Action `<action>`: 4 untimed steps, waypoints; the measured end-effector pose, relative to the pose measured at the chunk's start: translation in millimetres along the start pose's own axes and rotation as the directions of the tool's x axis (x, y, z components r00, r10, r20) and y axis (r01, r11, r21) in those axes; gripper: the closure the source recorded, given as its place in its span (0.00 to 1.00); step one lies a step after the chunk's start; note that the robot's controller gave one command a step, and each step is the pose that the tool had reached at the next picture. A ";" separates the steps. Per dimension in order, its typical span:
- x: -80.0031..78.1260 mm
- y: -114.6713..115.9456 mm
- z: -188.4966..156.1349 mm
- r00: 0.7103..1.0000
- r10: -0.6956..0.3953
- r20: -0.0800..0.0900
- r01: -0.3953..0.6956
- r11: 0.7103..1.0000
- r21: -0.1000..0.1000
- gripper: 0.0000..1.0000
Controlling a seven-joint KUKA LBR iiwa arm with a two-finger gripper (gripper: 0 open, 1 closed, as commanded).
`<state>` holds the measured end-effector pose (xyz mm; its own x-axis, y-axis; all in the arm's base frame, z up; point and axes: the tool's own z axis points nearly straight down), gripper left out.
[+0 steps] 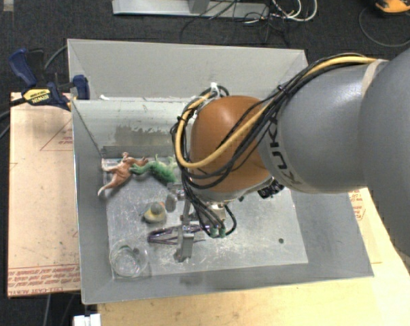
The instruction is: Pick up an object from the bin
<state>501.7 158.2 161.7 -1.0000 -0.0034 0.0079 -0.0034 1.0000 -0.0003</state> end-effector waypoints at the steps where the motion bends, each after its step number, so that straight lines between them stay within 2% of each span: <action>1: -2.1 -1.0 -4.3 1.000 0.004 0.008 -0.004 1.000 -0.001 0.00; 2: 7.9 -21.4 92.4 0.949 0.316 -0.004 -0.316 0.949 0.002 0.00; 3: 2.4 -28.5 92.1 0.987 0.161 0.007 -0.161 0.987 -0.003 0.00; 4: 7.3 -20.8 92.6 0.950 0.314 -0.002 -0.314 0.950 0.000 0.00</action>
Offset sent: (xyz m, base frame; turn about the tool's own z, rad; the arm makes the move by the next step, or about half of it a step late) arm -0.0075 -0.0216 -0.0917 0.3297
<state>493.7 137.4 69.2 -0.9505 0.3105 0.0097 0.3105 0.9506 -0.0026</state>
